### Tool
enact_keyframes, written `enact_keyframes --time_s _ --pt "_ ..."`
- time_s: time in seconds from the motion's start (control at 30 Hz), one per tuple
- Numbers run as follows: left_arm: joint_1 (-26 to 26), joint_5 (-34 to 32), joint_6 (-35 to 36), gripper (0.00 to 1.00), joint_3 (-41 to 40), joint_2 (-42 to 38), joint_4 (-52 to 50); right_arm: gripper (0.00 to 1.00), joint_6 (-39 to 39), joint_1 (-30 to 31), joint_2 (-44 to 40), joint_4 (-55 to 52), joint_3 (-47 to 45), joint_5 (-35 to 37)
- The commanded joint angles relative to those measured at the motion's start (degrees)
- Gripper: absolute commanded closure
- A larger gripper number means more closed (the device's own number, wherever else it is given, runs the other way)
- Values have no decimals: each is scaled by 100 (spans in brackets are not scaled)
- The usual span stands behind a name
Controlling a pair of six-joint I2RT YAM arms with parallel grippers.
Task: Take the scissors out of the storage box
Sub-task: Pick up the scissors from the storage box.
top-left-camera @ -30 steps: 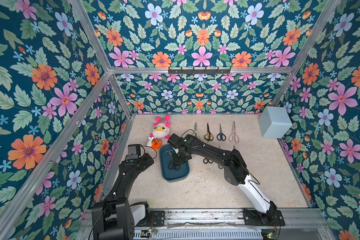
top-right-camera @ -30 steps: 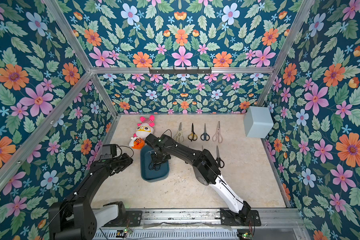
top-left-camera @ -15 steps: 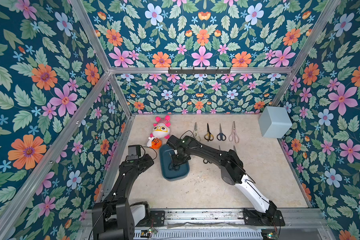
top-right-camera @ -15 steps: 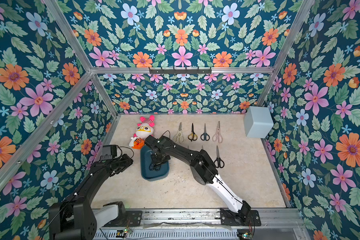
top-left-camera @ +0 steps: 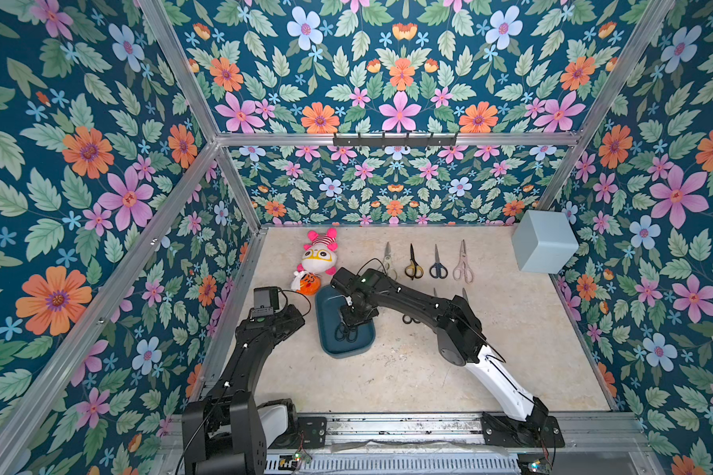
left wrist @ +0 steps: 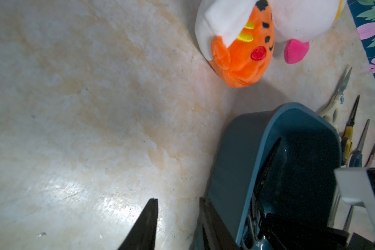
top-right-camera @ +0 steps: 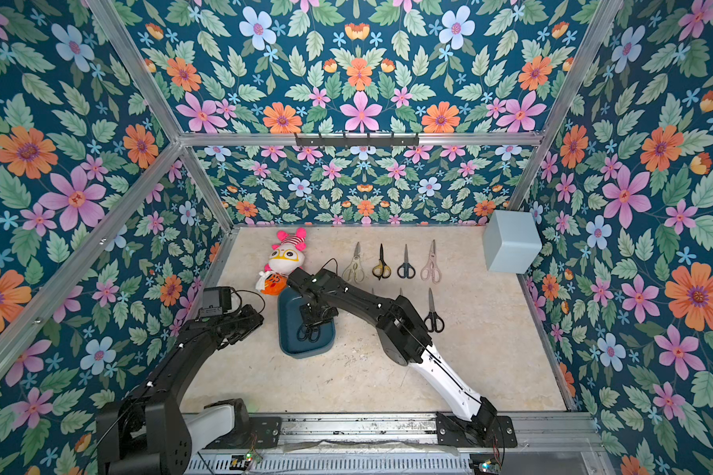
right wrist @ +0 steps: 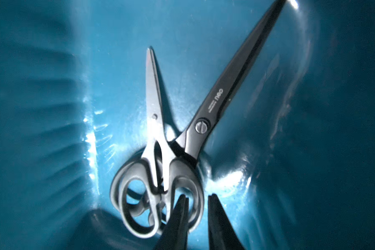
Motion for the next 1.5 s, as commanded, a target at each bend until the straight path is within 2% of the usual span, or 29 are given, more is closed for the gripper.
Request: enact_keyframes --time_s 0.0,0.6,0.83,1.07,1.27,1.47 --pt "12 20 64 62 23 -16 -37 77 -38 1 18 -46 -27 19" --pt "12 -12 78 62 25 -3 -59 97 -60 -2 52 84 -97 -80" --pt "12 -15 76 62 1 -23 -60 82 -92 4 26 143 -144 -172" --pt "7 -15 78 62 -21 -28 -51 80 -70 23 6 178 -207 -134" --pt "9 -24 90 62 -13 -40 -69 93 -52 22 -24 130 -196 -16" --pt "10 -7 76 62 -22 -35 -53 99 -57 21 -167 2 -61 78"
